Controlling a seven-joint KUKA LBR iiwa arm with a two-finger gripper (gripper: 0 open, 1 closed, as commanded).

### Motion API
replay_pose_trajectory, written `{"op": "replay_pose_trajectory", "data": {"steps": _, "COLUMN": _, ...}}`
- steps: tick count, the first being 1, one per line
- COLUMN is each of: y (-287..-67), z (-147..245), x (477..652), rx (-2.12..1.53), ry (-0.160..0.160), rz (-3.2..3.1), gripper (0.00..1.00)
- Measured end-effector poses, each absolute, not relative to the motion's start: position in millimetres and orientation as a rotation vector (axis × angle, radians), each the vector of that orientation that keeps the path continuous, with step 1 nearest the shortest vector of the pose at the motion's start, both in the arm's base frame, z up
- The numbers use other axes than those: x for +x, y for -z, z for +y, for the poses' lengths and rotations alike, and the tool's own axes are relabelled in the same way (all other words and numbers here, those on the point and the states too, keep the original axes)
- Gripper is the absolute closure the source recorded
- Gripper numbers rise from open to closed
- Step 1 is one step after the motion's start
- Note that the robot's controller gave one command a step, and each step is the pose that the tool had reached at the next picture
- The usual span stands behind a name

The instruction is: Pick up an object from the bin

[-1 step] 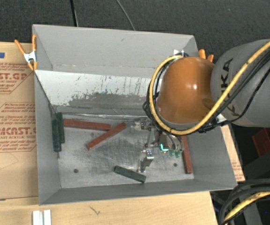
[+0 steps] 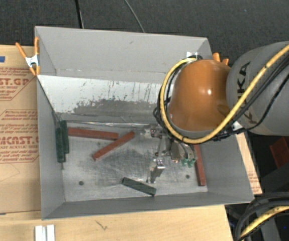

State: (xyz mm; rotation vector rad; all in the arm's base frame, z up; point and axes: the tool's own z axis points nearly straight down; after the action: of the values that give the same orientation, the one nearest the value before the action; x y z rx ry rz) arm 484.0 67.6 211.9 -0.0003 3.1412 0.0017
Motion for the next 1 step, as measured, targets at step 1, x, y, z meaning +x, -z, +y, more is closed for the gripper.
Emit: {"op": "replay_pose_trajectory", "data": {"steps": 1, "y": -77.6, "z": 55.2, "x": 487.9, "rx": -0.037, "ry": -0.003, "rz": 3.140, "gripper": 1.00}}
